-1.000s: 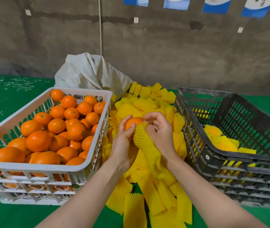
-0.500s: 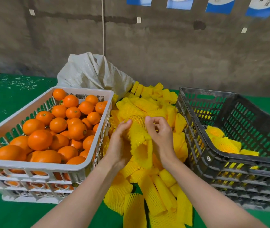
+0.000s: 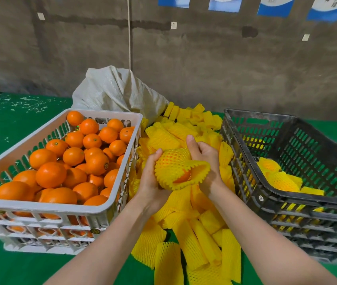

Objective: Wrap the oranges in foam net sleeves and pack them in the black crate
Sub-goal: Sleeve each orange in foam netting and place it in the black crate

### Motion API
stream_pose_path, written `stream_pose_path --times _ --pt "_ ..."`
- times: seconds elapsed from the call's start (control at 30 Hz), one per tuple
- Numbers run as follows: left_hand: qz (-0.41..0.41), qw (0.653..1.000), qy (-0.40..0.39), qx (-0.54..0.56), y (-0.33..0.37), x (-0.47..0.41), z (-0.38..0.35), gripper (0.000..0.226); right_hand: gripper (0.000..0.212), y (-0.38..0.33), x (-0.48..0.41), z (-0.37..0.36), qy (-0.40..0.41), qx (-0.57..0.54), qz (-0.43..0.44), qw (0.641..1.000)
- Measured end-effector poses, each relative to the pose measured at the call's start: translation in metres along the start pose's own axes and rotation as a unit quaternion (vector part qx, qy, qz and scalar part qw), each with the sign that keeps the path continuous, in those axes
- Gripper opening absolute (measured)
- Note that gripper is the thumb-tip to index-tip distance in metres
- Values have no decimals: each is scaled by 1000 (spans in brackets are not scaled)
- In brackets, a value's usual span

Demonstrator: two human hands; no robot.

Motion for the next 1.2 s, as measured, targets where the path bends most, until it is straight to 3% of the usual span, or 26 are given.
stream_pose_path --times 0.2,0.37,0.43,0.53,0.63,0.8,0.9,1.0,1.2 --pt "47 997 -26 53 -8 -1 -7 53 39 18 15 -8 -27 -125 -127 984" --pt "58 997 -11 55 -13 -3 -3 58 36 23 20 -11 -72 -120 -163 977" --pt "28 999 19 21 -11 -6 0 58 41 26 21 -11 -76 -114 -198 971" --pt "-45 997 56 -27 2 -10 6 33 51 36 23 -8 -71 -147 -276 947" --pt "-85 990 77 -76 10 -10 6 20 52 39 26 -13 -84 -161 -289 940" --pt "-213 938 170 -214 23 -4 13 40 51 39 34 -21 -98 -157 -302 935" --pt "-279 915 192 -220 33 2 13 42 49 45 37 -24 -129 -175 -326 920" --pt "-251 931 207 -165 31 -1 12 38 43 48 39 -24 -126 -209 -343 907" --pt "-114 973 184 -80 21 -14 19 19 28 43 38 -23 -95 -258 -362 890"
Point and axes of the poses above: each hand's wrist, its own x-axis away from the middle knuckle, its own z-axis out of the back of the hand, y = z × x, the point moved 7 cm from there along -x, towards the middle knuckle, and after that the axes turned 10 degrees about y, right-handed, at the moved point
